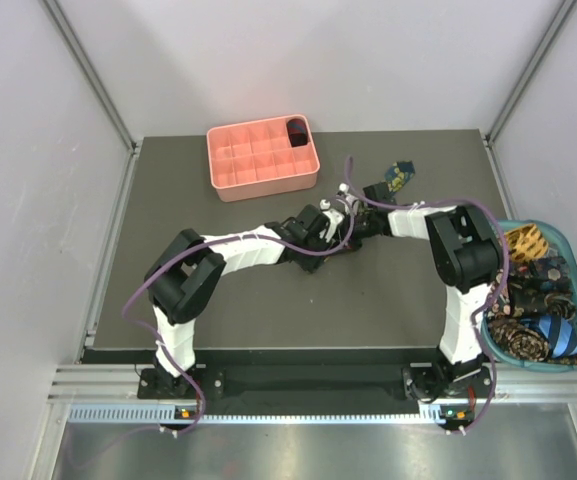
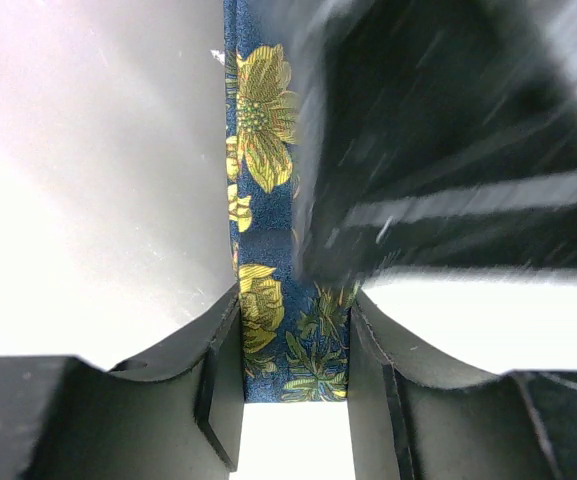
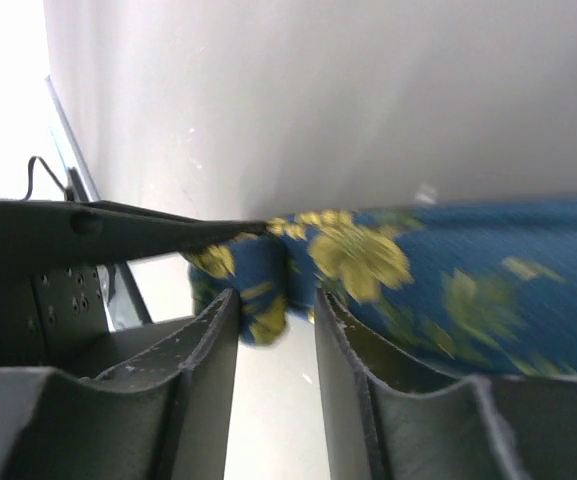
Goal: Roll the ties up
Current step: Roll the tie
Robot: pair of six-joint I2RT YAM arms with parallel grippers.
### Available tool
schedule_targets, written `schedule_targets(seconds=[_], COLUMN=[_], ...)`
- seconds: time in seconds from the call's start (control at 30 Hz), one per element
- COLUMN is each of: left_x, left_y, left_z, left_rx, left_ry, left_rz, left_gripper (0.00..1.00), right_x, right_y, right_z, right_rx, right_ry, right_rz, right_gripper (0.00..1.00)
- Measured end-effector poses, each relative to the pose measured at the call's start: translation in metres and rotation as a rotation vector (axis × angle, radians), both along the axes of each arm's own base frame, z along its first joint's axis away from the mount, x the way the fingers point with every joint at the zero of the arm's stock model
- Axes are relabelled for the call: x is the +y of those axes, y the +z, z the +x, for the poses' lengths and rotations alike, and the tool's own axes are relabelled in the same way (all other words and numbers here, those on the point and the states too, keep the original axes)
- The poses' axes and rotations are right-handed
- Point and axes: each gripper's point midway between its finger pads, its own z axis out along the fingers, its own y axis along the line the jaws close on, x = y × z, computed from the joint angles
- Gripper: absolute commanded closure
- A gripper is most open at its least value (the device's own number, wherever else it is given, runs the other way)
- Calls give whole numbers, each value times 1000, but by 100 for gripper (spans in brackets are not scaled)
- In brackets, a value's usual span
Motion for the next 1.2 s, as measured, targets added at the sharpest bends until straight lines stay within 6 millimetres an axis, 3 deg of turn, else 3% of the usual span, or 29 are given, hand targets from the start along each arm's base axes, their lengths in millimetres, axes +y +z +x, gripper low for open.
schedule_targets(seconds=[0.3, 0.43, 0.7, 0.93, 1.2], left_x=[0, 0, -1, 0, 1], left_y=[0, 0, 0, 0, -1], left_z=[0, 0, -1, -1, -3], left_rx=[4, 12, 65, 115, 145], left_ry=[10, 9, 10, 30, 40], left_rz=[-9, -8, 22, 64, 81], left_gripper=[74, 75, 76, 77, 77], right_x=[-55, -64, -80, -57, -52], right_y=[6, 14, 30, 20, 20], right_z=[33, 29, -13, -58, -96], right_rx=[-34, -81, -229, -361, -514], right_ry=[-224, -277, -371, -333, -333], right_rz=[-35, -59, -164, -304, -370], right_gripper=[63, 64, 63, 64, 63])
